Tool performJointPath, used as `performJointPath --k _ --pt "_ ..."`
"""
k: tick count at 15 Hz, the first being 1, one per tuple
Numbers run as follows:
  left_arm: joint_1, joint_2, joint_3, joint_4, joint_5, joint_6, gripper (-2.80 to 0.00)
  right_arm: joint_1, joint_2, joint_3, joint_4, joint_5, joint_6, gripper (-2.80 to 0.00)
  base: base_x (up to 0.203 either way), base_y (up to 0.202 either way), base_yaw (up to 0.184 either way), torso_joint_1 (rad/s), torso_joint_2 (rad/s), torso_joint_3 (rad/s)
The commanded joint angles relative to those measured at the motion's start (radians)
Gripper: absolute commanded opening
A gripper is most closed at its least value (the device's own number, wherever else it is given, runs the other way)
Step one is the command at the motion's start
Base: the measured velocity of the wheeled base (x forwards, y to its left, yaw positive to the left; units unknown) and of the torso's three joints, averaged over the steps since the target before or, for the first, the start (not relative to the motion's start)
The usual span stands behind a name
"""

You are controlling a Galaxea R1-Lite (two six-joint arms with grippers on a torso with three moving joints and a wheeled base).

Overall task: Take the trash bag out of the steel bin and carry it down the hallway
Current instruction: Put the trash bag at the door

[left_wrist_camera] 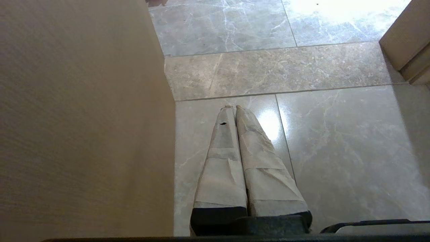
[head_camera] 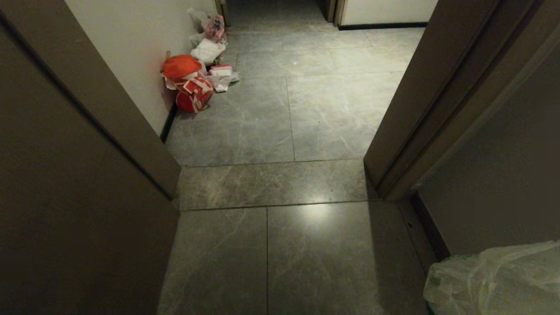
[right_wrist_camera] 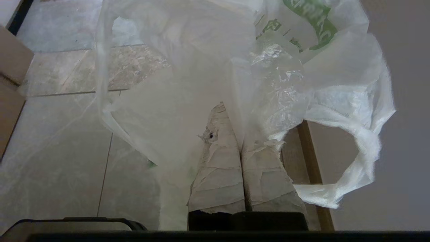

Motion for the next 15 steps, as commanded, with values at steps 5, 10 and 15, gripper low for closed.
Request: performJointPath --k 5,10,15 --pt "0.000 0.000 0.000 -0.005 0.002 -0.001 -2.80 -0.001 0.001 0.000 0.000 0.000 0.001 -2.80 0.128 0.000 0.000 0.002 0.00 0.002" --pt "0.000 0.000 0.002 -0.005 0.002 -0.002 -2.80 -0.001 0.001 0.000 0.000 0.000 0.000 -2.80 0.194 0.000 0.001 0.001 0.00 0.001" --pt "0.000 0.000 0.001 -0.005 0.002 -0.002 -2.80 0.000 0.001 0.000 0.000 0.000 0.001 -2.80 0.192 0.000 0.000 0.002 0.00 0.003"
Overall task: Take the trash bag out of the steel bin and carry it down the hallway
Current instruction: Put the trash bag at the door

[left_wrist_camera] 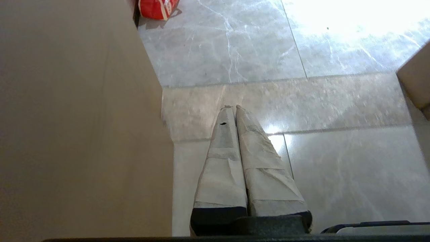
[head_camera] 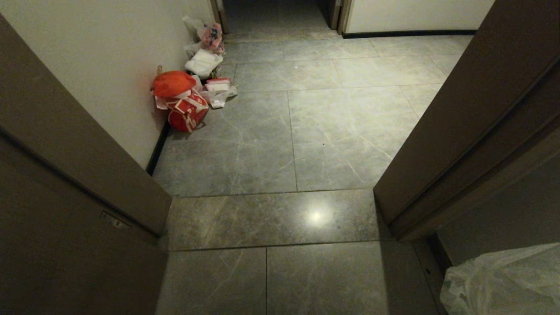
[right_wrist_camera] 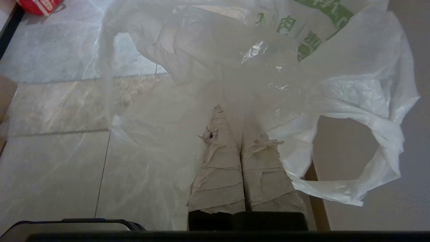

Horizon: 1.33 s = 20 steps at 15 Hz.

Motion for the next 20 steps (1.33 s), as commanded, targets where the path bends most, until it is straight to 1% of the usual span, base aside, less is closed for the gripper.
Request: performJointPath --k 1,20 --pt "0.000 0.000 0.000 0.000 0.000 0.000 -2.80 0.001 0.001 0.000 0.000 0.000 0.000 -2.80 0.197 0.000 -0.002 0.002 0.00 0.007" --pt "0.000 0.000 -0.001 0.000 0.000 -0.001 -2.80 0.001 0.001 0.000 0.000 0.000 0.000 -2.80 0.193 0.000 0.001 0.003 0.00 0.002"
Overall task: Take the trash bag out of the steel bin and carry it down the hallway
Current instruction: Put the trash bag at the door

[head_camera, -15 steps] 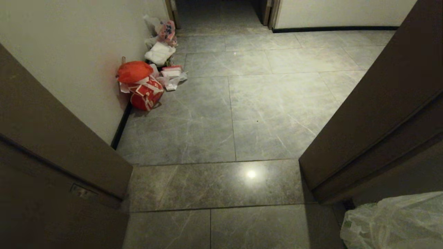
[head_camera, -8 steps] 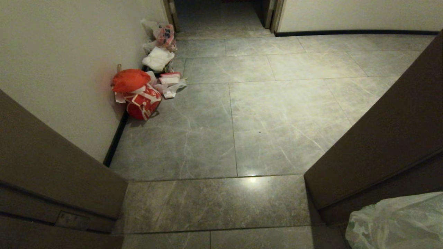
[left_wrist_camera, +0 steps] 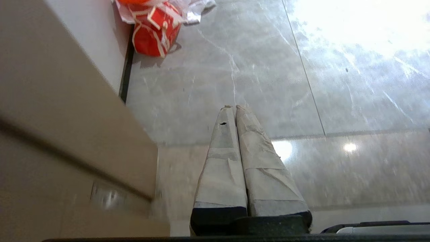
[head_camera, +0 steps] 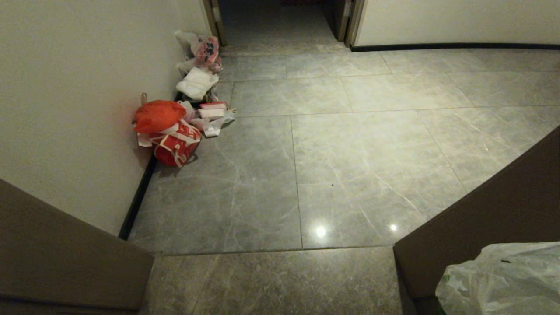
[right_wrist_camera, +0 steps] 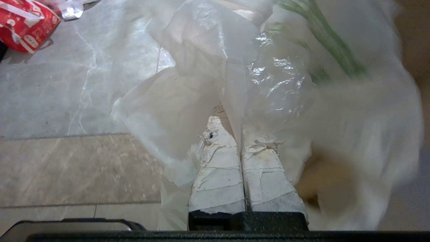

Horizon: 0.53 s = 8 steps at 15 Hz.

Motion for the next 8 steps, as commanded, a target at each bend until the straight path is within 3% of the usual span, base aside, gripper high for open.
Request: performJointPath --k 1,8 --pt "0.000 0.000 0.000 0.000 0.000 0.000 -2.80 0.000 0.001 0.000 0.000 0.000 0.000 -2.80 0.194 0.000 0.004 0.002 0.01 0.002" --pt "0.000 0.000 -0.001 0.000 0.000 0.003 -2.80 0.001 0.001 0.000 0.000 0.000 0.000 -2.80 0.193 0.000 0.000 0.002 0.00 0.004"
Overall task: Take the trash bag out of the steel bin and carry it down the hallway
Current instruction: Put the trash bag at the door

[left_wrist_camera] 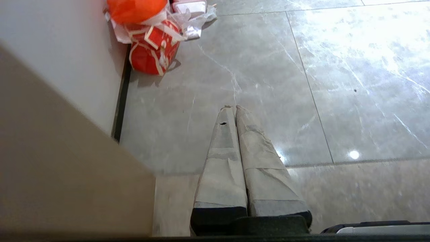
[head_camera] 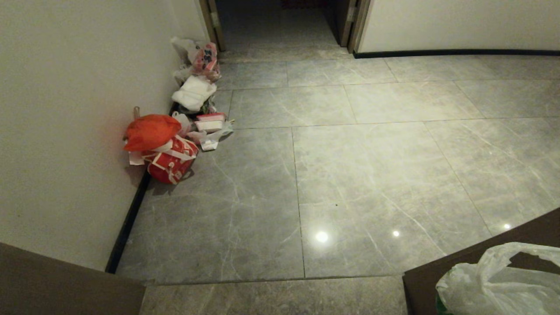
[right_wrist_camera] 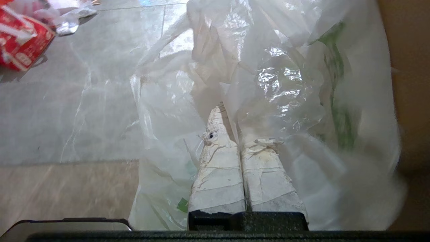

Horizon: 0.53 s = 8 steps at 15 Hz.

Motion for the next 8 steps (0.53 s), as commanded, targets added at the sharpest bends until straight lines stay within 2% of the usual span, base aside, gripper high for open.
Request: performJointPath --k 1,2,8 --pt "0.000 0.000 -0.001 0.000 -0.001 0.000 -2.80 0.000 0.001 0.000 0.000 0.000 0.000 -2.80 0.167 0.000 0.000 0.005 0.00 -0.004" --pt "0.000 0.000 0.000 0.002 -0.001 -0.003 -2.80 0.001 0.001 0.000 0.000 0.000 0.000 -2.80 0.115 0.000 0.008 0.001 0.00 0.011" --pt "0.000 0.000 0.000 0.000 -0.001 -0.015 -2.80 0.000 0.001 0.000 0.000 0.000 0.000 -2.80 0.000 0.000 0.000 0.000 0.00 0.000"
